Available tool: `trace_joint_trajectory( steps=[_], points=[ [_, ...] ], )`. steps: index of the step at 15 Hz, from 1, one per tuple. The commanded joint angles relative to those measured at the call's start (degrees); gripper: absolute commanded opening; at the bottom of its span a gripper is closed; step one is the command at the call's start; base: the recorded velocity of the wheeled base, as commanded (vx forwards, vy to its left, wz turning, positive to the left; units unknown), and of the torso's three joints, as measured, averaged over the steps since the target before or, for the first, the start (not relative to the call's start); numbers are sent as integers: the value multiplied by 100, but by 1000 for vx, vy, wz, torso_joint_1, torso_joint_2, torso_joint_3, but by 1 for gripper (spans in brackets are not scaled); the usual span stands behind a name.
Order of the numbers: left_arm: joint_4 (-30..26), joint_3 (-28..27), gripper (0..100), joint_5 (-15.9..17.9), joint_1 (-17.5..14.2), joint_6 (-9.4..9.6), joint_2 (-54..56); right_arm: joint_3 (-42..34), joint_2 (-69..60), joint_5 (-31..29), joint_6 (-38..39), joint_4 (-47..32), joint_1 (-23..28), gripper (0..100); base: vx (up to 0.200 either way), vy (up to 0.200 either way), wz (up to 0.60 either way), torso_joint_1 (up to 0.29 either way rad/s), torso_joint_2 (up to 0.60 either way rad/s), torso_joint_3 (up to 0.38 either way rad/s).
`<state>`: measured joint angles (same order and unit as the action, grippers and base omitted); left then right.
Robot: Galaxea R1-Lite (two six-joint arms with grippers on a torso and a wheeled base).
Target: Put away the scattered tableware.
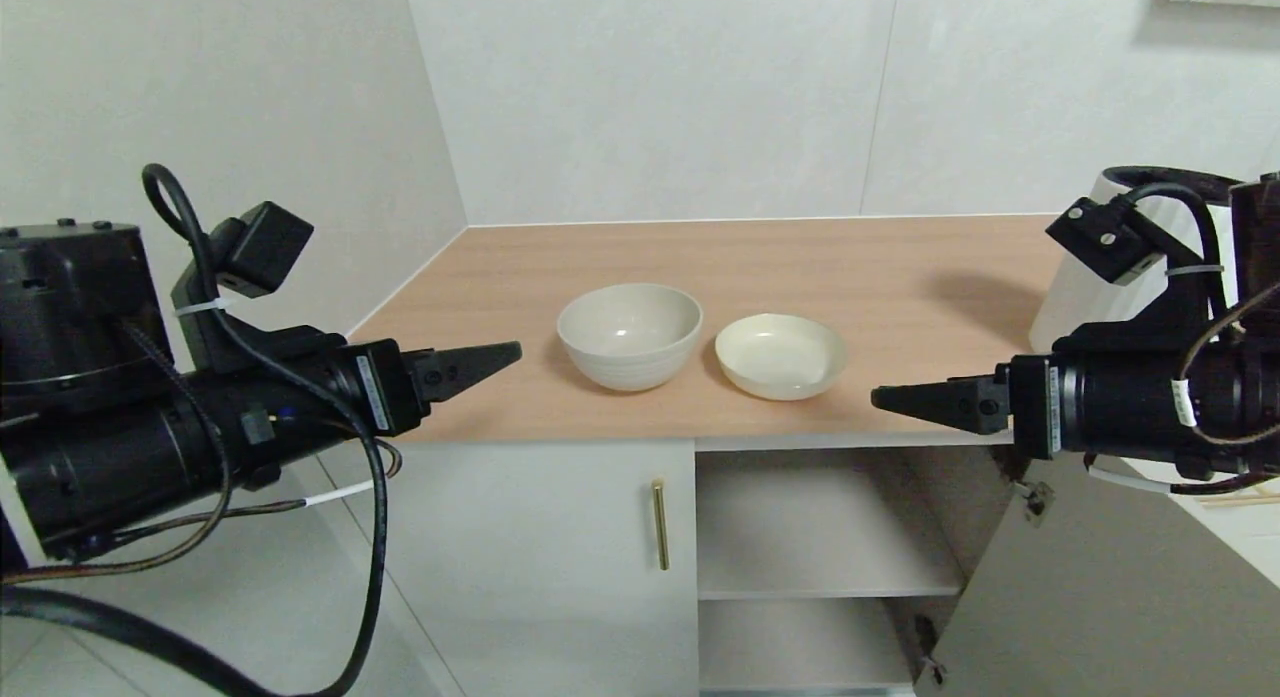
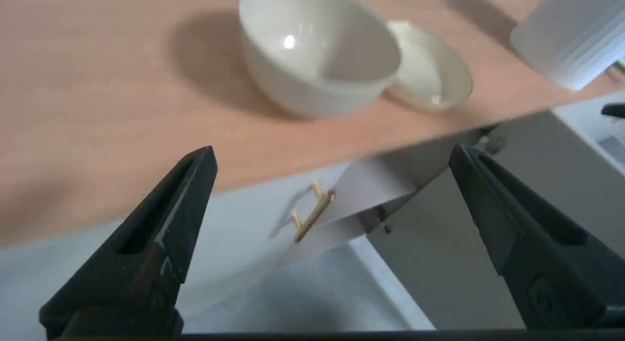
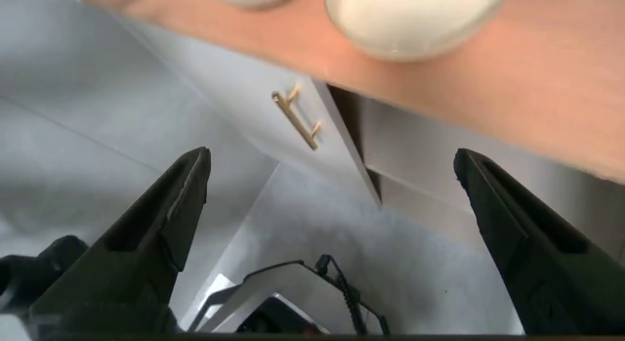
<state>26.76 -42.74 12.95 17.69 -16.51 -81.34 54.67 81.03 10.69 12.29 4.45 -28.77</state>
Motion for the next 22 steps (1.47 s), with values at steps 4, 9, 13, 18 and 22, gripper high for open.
trace_joint_trajectory(
  steps=[4,9,13,18,22],
  points=[
    [-285,-542,100,-20,-2,-11,-515,166,774,30,-113,1058,258,100,0,0,0,111,-264,-160],
    [-3063,-2151,100,-55,24,-37,-884,1827,1723,-928,538,-445,363,100,0,0,0,6,-11,-2],
    [-3010,-2713,100,-345,121,-1329,-1447,2047,1829,-1148,977,-832,214,100,0,0,0,0,0,0],
    [-2992,-3504,100,-1945,428,-1760,-2756,1986,2075,-1570,986,-709,135,100,0,0,0,0,0,0],
    [-2658,-3522,100,-1989,516,-1988,-2853,1836,2136,-1570,968,-348,117,100,0,0,0,0,0,0]
  ],
)
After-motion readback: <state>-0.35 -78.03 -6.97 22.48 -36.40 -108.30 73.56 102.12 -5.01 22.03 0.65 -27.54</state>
